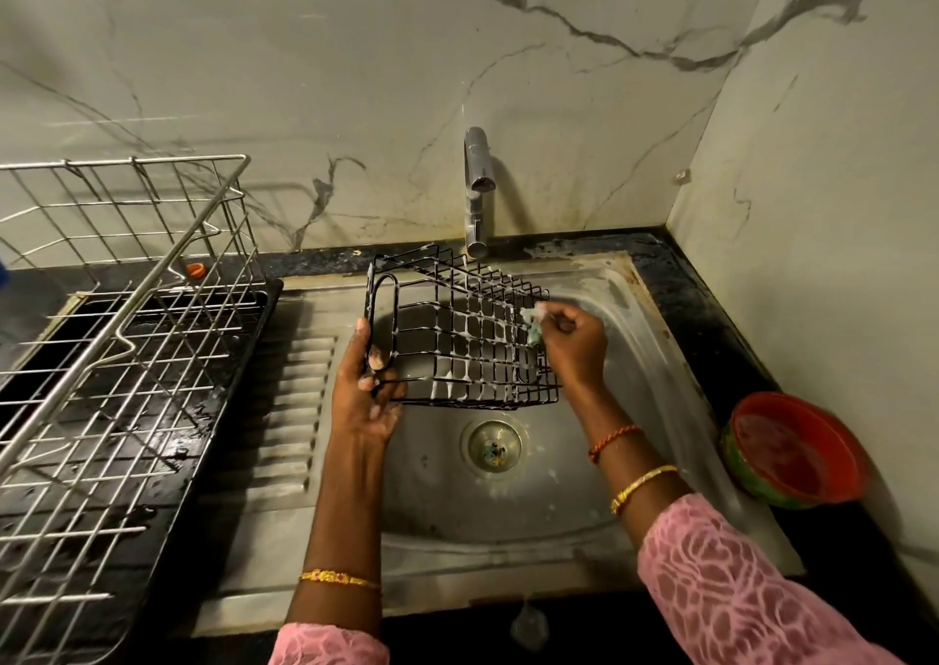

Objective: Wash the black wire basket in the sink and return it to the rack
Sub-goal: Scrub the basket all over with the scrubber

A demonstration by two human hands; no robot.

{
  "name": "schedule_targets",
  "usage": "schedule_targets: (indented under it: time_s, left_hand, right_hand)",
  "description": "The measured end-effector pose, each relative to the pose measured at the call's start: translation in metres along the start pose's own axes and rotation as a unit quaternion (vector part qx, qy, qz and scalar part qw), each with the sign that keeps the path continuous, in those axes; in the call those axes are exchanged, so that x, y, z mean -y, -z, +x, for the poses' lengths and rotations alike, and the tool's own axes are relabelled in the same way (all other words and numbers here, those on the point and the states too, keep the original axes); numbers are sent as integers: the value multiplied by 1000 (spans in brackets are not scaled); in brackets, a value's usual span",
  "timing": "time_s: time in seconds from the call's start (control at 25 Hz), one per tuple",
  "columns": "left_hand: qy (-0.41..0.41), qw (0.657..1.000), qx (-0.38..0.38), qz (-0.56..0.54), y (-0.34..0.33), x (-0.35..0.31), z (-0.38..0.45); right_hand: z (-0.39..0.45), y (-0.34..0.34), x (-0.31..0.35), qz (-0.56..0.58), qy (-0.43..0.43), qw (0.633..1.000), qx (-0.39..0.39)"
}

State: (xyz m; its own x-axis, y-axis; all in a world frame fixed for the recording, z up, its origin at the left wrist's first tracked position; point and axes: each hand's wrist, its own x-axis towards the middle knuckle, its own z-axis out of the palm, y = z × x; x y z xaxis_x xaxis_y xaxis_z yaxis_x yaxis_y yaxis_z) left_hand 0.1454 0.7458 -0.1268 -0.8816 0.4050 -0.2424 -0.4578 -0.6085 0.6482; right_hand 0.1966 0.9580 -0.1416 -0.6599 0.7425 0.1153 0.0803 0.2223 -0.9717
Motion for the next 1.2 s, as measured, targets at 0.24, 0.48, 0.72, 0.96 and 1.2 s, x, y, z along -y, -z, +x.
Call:
schedule_targets:
  time_s: [0.24,0.48,0.72,0.96,1.2]
  left_hand:
    - [-6,999,-31,36,2,5,1]
    - [15,998,-26,50,-2,5,-1]
    - [5,997,-39,60,-8,4,-3]
    - [-9,999,-13,40,0,5,4]
    - [-2,999,-4,41,1,2,2]
  right_hand:
    - [-56,17,-44,-43,-36,998,22]
    - [-2,11,-7,-37,-12,999,-15]
    - [44,5,9,-23,18,999,-40]
    - [-16,25,-42,-62,-16,998,-10]
    - [-48,30,-52,-66,-40,997,15]
